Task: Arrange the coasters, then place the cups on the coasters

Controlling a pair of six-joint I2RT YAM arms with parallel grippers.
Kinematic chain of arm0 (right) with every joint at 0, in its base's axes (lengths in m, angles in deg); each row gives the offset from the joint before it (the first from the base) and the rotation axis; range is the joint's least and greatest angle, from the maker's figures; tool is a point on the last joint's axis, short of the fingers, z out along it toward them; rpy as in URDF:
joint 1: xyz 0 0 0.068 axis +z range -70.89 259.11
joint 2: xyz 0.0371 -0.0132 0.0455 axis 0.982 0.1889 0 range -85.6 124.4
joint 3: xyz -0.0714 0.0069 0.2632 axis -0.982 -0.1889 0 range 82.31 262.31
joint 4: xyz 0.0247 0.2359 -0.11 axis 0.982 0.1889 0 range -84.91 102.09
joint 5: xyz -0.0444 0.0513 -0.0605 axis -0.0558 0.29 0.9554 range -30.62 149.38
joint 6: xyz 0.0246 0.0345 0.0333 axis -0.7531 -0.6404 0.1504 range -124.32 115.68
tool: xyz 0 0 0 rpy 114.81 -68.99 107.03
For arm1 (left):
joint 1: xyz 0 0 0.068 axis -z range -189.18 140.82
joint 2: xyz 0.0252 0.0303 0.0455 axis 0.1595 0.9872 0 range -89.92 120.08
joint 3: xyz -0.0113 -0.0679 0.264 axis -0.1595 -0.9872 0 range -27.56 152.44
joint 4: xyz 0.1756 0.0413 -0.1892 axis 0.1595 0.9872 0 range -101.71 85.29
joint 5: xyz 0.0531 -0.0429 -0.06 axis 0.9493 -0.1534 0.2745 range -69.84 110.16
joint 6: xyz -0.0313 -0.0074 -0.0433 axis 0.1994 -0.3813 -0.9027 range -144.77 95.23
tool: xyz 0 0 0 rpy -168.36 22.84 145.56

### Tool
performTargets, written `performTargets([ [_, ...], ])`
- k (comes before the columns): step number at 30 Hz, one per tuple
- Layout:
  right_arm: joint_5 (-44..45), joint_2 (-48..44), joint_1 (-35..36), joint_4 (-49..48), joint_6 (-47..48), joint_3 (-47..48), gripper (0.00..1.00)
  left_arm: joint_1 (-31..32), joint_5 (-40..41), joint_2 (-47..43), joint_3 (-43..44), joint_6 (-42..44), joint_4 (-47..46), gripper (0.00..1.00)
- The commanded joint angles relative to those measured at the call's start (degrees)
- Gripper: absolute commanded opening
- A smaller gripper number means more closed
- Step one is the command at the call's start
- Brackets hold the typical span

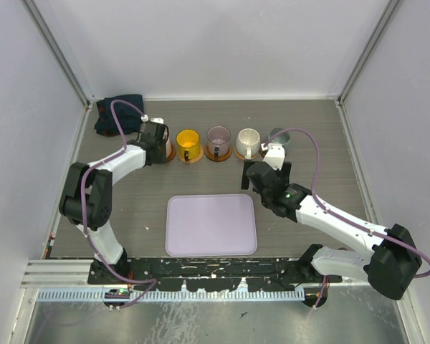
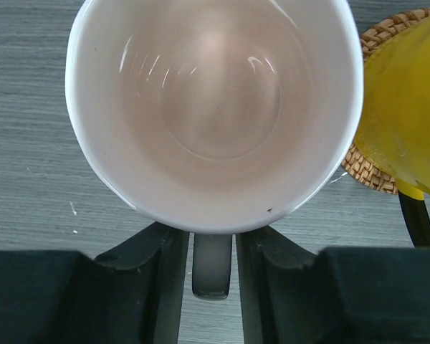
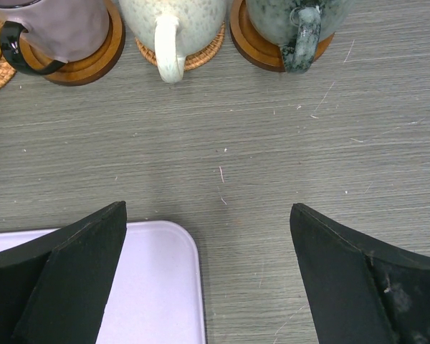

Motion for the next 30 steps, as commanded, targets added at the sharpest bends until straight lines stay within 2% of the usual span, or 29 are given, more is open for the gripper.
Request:
performTargets([
  [1, 0.15, 0.18, -0.21, -2.72, -0.8, 1.3, 1.0, -0.21, 0.89, -2.41, 0.21, -0.25, -0.68, 0.4],
  [4, 0.19, 0.01, -0.19, -2.72, -0.97, 1.15, 1.0, -0.2, 0.76, -2.55, 0.73, -0.25, -0.53, 0.51],
  [8, 0.28, -0.35, -0.2, -2.72, -1.07, 0.84, 1.0, -0.21, 0.8, -2.77, 0.7, -0.25, -0.12, 0.54],
  [30, 0.33, -2.73, -0.14, -2.02, -1.91, -0.18, 1.0, -0.17, 3.95, -6.56, -1.72, -0.5, 2.82, 0.56],
])
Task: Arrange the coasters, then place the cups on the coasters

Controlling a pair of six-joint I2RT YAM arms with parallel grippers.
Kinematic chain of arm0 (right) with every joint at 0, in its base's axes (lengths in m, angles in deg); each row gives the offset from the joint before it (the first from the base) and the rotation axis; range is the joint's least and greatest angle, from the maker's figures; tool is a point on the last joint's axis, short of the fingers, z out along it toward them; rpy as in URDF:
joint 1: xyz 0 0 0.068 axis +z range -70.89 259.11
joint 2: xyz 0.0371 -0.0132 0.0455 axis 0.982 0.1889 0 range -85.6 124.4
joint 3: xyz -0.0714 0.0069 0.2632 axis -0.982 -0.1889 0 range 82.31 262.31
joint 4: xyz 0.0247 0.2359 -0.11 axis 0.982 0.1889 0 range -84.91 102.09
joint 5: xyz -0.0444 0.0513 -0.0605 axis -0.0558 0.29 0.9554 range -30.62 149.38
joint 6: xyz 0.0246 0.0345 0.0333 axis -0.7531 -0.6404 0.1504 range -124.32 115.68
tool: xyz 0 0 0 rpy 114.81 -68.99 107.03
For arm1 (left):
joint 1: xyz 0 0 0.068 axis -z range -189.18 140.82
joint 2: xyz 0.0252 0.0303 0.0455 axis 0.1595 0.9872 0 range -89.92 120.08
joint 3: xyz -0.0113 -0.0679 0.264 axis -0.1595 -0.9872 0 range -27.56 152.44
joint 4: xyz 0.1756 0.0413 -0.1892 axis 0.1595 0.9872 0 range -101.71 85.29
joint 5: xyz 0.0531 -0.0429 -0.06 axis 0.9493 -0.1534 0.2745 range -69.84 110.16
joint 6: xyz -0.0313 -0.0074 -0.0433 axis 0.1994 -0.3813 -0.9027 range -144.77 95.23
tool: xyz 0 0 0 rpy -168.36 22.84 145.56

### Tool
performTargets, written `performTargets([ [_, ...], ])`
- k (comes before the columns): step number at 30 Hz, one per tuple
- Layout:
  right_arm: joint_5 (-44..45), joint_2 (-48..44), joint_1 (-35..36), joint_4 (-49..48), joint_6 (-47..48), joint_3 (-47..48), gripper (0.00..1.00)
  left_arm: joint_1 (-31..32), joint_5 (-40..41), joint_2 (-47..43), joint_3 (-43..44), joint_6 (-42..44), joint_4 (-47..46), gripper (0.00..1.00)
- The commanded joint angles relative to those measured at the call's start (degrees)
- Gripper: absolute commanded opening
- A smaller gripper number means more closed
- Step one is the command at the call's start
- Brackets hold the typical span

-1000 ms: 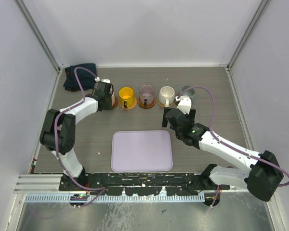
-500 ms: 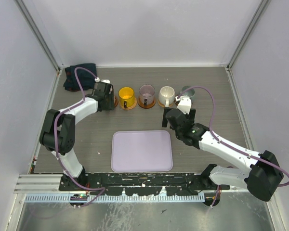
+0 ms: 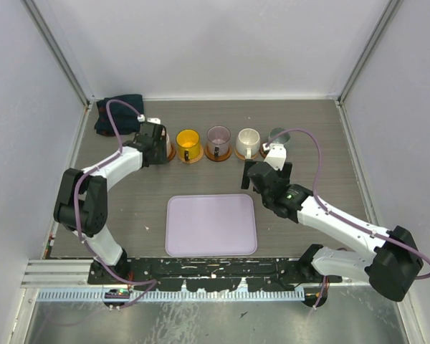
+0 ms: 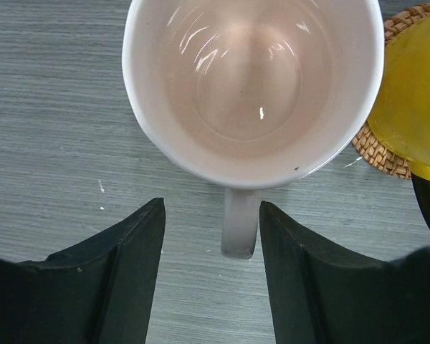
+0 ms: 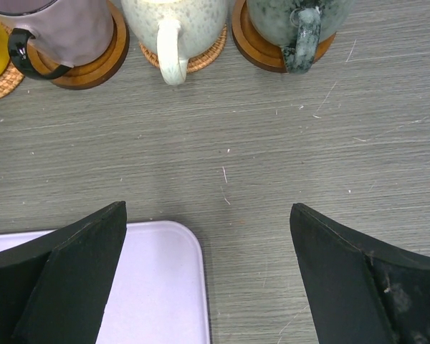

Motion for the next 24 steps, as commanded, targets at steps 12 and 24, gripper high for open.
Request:
performTargets([
  [12, 0.13, -2.39, -0.18, -2.0, -1.39, -0.33, 1.0, -0.16, 3.63, -4.34, -1.98, -1.22, 1.28, 0.56],
  [24, 2.65, -2.81, -0.2, -1.83, 0.25, 0.11, 1.0, -0.2, 0.23, -9.02, -3.0, -1.66, 2.71, 0.64],
])
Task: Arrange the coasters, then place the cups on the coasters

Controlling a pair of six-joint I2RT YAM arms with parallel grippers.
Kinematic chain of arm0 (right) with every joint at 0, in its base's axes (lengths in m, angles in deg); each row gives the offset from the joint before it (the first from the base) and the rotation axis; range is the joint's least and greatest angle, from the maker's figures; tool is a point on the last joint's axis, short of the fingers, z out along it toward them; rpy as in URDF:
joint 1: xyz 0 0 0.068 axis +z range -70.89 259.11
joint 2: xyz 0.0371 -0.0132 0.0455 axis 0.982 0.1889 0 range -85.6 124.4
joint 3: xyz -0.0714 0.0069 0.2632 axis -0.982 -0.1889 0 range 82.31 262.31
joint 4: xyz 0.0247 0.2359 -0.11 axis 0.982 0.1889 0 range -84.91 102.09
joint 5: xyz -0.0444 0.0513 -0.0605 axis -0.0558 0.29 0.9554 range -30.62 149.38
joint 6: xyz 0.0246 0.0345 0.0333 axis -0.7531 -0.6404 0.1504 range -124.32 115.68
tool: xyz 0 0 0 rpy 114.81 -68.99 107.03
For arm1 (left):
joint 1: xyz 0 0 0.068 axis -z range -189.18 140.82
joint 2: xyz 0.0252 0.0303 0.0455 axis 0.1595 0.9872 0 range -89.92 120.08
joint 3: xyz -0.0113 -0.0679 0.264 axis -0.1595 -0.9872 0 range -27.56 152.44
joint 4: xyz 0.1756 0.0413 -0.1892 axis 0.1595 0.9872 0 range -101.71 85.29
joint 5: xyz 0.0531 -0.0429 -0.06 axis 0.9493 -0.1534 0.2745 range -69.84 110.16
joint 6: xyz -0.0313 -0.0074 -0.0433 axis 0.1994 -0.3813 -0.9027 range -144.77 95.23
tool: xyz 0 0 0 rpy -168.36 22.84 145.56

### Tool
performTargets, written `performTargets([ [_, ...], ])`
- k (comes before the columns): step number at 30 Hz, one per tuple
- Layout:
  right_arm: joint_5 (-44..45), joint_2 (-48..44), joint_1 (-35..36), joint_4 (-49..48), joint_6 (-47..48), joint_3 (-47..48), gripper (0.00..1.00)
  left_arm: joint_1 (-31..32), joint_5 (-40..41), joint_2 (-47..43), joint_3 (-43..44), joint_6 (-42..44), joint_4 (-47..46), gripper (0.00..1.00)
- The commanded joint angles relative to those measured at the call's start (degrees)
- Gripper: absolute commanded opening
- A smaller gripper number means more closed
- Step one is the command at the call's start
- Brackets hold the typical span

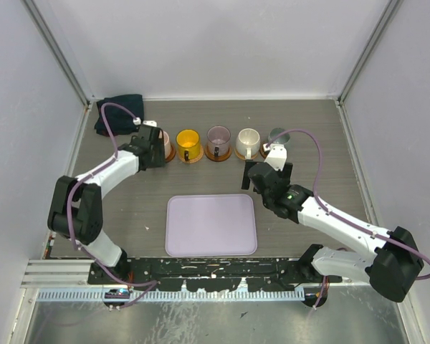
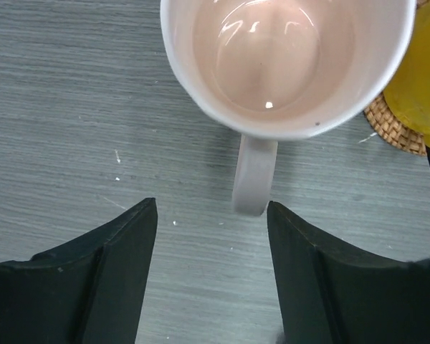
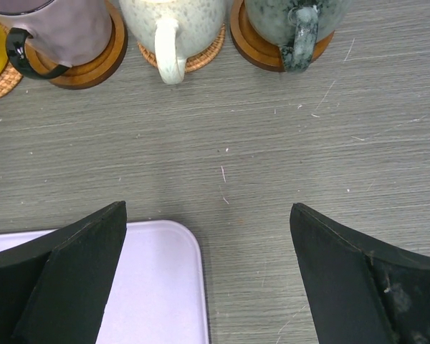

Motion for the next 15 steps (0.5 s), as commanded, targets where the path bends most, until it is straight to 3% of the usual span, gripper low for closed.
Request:
performTargets([
  [1, 3.6, -2.32, -0.16, -1.91, 1.16, 0.81, 1.0, -0.18, -1.67, -6.72, -0.7, -0.48, 1.05, 0.67],
  [3, 5.24, -2.42, -0.41, -2.02, 2.85, 1.4, 1.0, -0.16, -2.11, -9.45, -1.44, -0.39, 1.68, 0.76],
  [6, 6.04, -2.24, -2.58, -2.79, 5.02, 2.17, 1.0, -0.22, -2.32, -13.76, -2.37, -0.39, 3.46, 1.0],
  [15, 1.58, -7.04, -18.25, -7.44, 6.17, -1.16, 1.0, -0.15, 0.74, -27.03, -6.11, -1.29, 7.79, 0.98],
])
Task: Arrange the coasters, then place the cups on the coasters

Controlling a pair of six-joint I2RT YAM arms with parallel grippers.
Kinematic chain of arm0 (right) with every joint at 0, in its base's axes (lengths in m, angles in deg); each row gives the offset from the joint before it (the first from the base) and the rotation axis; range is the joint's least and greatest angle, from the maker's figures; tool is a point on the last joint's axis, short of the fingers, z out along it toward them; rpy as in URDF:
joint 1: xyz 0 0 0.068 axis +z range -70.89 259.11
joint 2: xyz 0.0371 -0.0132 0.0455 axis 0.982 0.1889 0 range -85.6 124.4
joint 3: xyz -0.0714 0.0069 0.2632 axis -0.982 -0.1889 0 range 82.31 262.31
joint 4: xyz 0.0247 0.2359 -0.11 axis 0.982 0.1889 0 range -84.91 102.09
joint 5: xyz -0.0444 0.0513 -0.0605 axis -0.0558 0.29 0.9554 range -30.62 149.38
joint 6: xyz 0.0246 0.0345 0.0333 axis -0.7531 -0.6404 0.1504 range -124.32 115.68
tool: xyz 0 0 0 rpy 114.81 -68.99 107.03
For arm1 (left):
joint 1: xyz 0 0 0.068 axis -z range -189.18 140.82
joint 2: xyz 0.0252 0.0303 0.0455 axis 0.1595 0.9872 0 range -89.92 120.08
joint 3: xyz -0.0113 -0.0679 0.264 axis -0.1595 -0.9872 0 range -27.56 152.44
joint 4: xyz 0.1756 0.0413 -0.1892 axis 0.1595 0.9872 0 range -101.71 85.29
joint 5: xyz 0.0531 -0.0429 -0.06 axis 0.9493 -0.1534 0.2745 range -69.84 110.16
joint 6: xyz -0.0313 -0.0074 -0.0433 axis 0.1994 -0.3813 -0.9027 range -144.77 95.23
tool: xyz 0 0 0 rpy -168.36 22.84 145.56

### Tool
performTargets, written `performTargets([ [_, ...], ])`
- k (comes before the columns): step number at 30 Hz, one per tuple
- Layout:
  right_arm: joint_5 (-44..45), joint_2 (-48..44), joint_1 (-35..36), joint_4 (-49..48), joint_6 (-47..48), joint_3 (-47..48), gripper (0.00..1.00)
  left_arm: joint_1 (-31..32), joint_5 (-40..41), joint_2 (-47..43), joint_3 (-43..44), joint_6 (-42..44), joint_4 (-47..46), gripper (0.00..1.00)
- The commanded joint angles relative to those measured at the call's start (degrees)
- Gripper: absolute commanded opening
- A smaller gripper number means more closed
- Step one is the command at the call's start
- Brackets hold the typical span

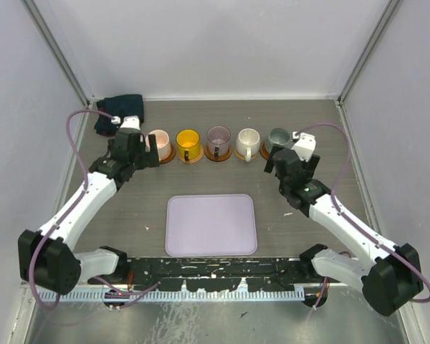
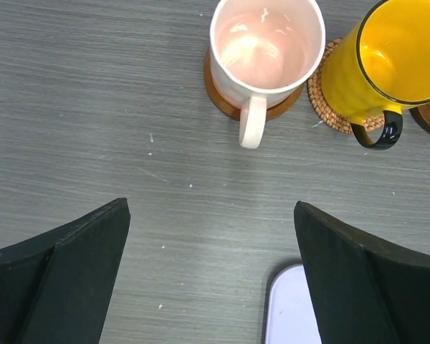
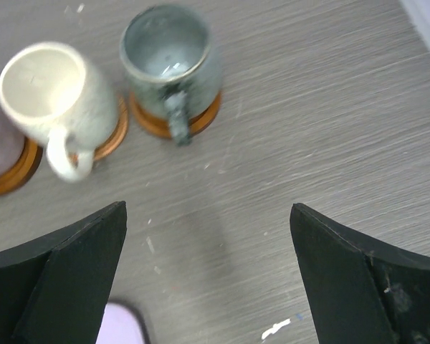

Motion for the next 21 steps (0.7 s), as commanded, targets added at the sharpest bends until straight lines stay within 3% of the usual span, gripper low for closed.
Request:
performTargets([
  [1, -0.3, -5.85, -6.44, -4.96, 0.53, -1.8, 1.0, -0.26, 3.08, -5.88, -1.7, -1.35, 3.08, 0.98],
  [7, 0.82, -16.82, -14.55, -6.58, -1.32, -6.39, 1.0, -0.29, 3.33, -10.36, -2.12, -4.31, 8.87, 0.98],
  [13, 2.62, -24.22, -14.99, -6.17, -1.95, -8.34, 1.0, -0.29, 2.65, -13.75, -1.82, -5.81, 14.8, 0.98],
  [21, 2.61, -26.34, -15.01, -5.46, -1.59, -7.96, 1.0, -0.24, 10.19, -22.45, -4.09, -9.89, 19.43, 0.98],
])
